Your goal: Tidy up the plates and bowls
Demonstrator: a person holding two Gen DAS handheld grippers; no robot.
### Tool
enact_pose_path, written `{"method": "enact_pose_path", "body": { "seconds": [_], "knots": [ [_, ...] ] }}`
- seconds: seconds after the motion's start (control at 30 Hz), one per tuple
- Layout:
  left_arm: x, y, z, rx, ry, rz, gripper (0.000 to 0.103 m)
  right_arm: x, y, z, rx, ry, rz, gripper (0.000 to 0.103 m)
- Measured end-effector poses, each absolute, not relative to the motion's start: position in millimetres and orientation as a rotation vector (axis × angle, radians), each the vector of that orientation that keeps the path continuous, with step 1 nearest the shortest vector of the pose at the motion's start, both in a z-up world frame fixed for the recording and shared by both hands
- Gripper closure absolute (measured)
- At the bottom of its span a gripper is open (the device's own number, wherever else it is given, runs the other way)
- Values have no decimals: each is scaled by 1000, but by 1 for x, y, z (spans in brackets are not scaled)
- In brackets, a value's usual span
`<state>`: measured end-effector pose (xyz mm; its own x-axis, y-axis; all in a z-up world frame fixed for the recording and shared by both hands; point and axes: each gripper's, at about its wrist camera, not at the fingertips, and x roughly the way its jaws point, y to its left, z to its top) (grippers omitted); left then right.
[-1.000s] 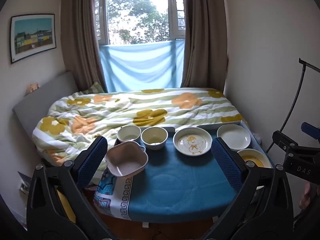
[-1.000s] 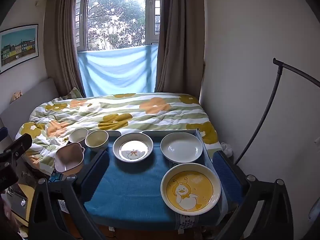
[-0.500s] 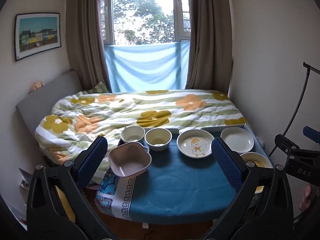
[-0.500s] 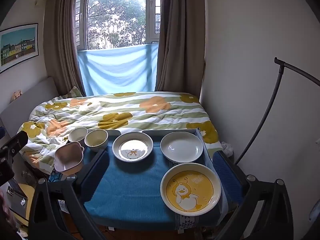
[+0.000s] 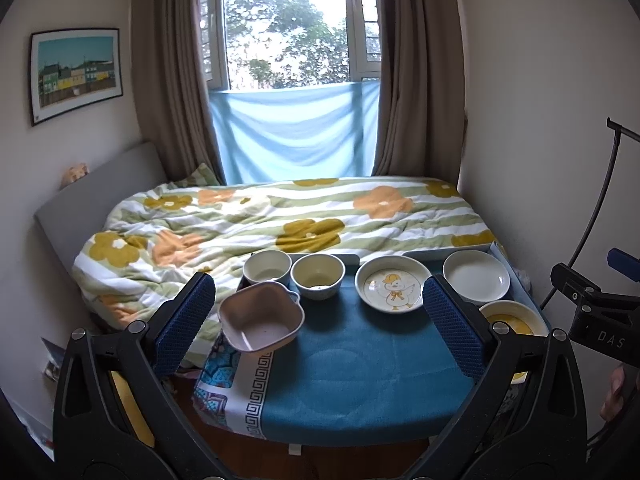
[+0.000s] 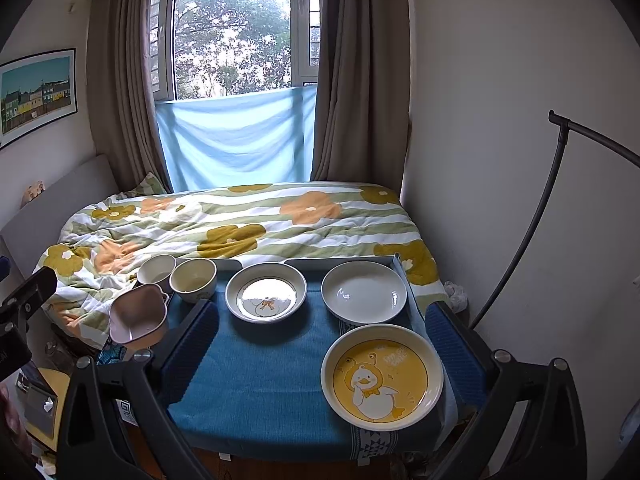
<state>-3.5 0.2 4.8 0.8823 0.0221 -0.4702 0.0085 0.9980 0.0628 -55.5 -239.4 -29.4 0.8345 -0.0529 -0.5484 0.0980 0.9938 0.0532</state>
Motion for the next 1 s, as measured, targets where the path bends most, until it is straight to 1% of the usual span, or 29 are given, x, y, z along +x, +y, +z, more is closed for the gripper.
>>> {"method": "enact_pose_path", "body": {
  "seconds": [0.47,1.0],
  "knots": [
    [-6,1,8,68,475,28,0,-54,-240,-29,83,583,-79,0],
    [-4,2,3,60,500,24,0,-57,-233,-24,86,583,-70,0]
  ]
}}
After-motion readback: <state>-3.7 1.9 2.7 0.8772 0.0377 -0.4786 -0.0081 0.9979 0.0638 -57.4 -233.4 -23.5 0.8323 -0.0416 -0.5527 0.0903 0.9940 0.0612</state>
